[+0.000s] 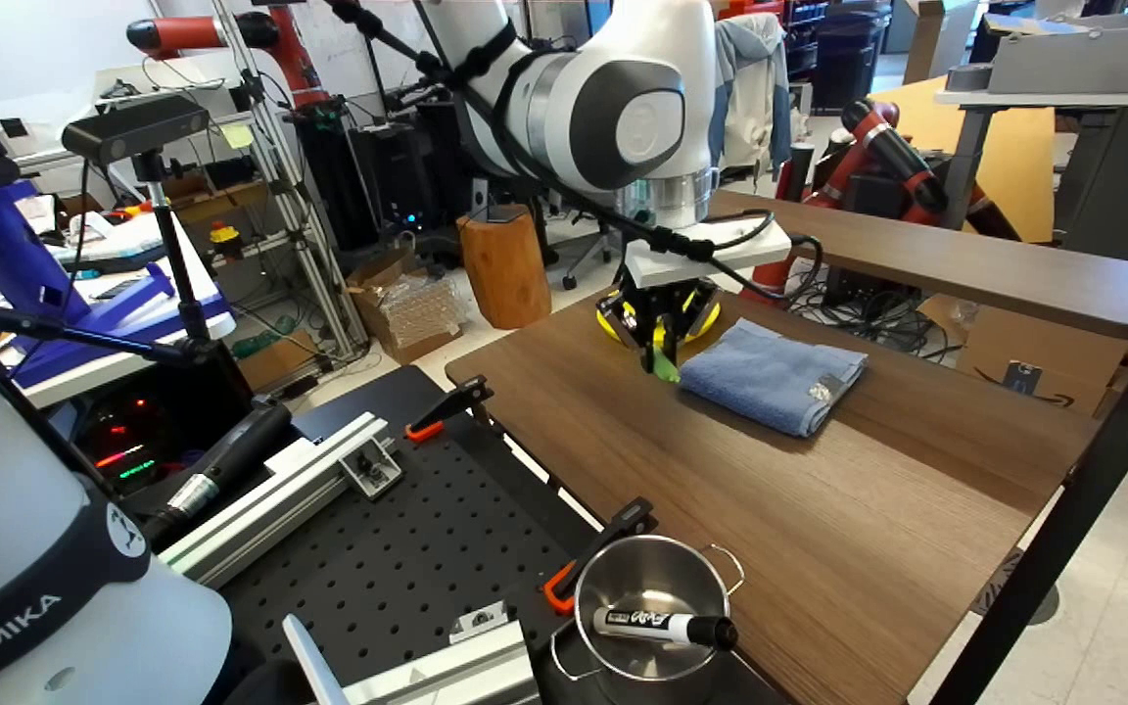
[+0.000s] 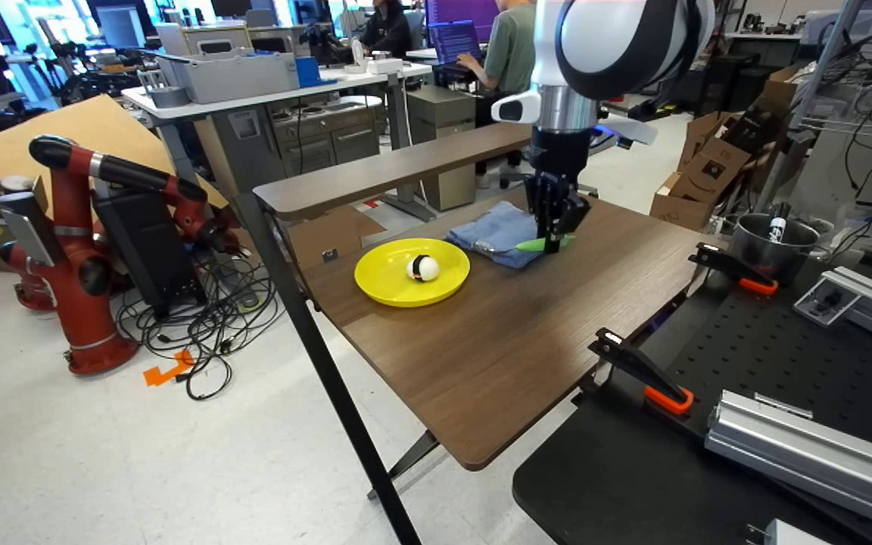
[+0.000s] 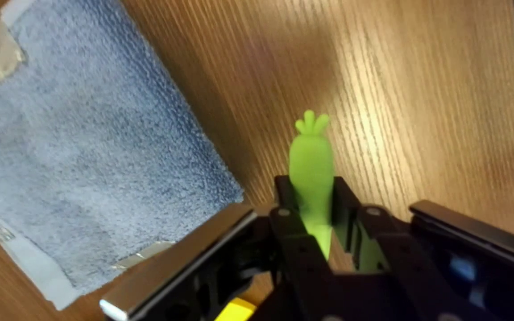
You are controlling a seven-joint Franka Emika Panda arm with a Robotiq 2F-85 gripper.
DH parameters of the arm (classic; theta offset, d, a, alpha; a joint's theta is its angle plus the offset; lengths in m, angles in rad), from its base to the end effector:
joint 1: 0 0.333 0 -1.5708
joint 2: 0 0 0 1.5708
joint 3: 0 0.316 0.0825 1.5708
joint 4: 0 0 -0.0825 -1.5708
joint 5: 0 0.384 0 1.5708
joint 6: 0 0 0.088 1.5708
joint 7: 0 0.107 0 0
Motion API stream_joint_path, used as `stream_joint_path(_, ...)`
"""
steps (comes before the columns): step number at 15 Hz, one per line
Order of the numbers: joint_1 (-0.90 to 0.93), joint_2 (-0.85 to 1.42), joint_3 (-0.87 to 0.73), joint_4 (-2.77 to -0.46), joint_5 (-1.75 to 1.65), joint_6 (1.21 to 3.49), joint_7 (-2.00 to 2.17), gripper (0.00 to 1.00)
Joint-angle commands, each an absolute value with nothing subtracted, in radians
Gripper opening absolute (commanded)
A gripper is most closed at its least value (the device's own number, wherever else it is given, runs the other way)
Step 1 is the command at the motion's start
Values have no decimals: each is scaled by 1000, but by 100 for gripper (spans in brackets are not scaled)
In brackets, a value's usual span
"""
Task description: Move the green spoon to the right
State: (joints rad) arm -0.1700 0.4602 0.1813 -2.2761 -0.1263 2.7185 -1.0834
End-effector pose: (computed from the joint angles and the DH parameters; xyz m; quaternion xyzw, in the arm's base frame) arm 0.5286 0.0151 0.1549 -0.8275 -0.5613 -0.0047 0.0140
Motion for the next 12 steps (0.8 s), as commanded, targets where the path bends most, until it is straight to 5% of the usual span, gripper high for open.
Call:
stream_joint_path(1,-221,430,190,-2243,11,2630,-1056,6)
stream_joint_path(12,-251,479,36,-2103,137,2608,-713,6)
